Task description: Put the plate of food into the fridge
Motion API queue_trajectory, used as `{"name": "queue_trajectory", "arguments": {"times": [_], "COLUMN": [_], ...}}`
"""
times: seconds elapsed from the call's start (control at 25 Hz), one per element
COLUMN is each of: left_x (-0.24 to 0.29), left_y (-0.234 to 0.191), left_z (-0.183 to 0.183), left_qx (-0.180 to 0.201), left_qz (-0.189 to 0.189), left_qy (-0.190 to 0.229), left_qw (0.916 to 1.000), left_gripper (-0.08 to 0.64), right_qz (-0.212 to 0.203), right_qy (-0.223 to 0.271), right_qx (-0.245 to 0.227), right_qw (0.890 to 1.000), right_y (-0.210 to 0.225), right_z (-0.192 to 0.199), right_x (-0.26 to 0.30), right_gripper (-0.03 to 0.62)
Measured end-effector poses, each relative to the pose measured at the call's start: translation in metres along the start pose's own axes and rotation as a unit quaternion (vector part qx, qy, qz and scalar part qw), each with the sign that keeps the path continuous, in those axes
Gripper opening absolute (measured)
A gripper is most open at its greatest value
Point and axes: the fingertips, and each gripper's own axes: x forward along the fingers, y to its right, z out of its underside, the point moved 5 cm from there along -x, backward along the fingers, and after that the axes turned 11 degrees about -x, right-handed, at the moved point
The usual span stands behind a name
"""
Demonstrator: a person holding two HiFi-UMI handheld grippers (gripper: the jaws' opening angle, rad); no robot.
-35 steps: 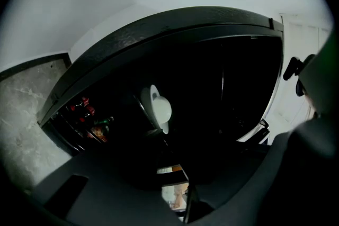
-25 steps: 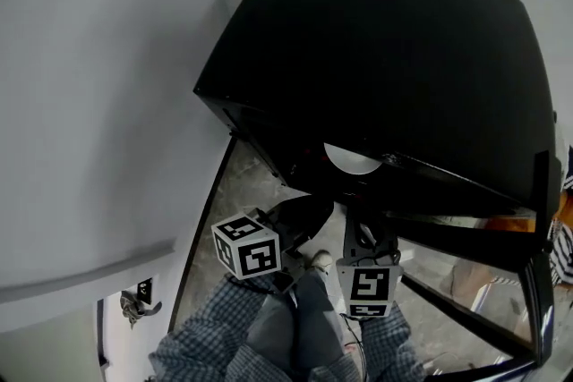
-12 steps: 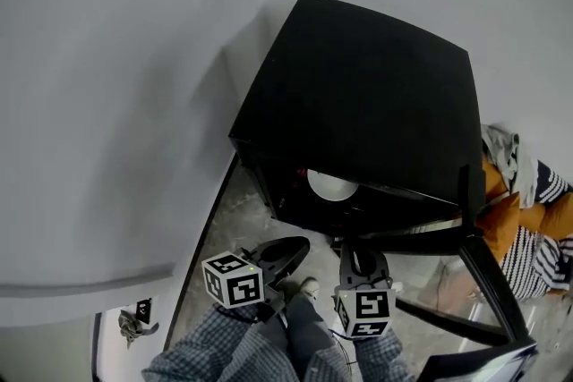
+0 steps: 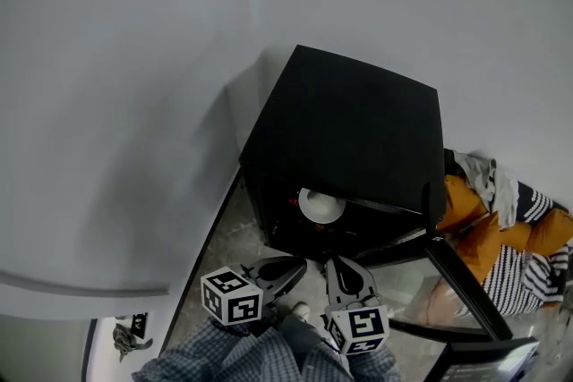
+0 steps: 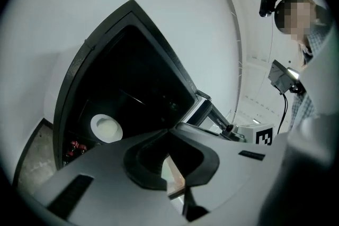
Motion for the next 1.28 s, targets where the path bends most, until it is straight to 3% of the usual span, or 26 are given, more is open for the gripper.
{"name": "queue_trajectory", "arguments": {"times": [0.32,0.64,0.88,1.28], "left_x": [-0.005,-0.017,-0.013,-0.008], "left_y": [0.038,0.053,0.057,0.059], "left_z": [-0.026,-0.043,-0.042,-0.038], "left_qx": [0.062,0.067,0.110,0.105], "left_qz": [-0.005,0.004,-0.002,0.008], "left_qy": [0.020,0.055,0.038,0.027], "left_qw": [0.9978,0.9962,0.9932,0.9941], "left_gripper": [0.006,0.008,0.006,0.006], "right_qz": [0.005,-0.003,-0.013,-0.022], "right_qy": [0.047,0.073,0.076,0.071], "right_qx": [-0.005,0.000,-0.011,-0.016], "right_qw": [0.999,0.997,0.997,0.997], "right_y": [0.008,0.010,0.006,-0.001], "right_z": [-0.031,-0.053,-0.056,-0.062], "right_x": [-0.021,-0.025,-0.027,-0.023], "right_gripper": [0.006,0.006,0.006,0.006]}}
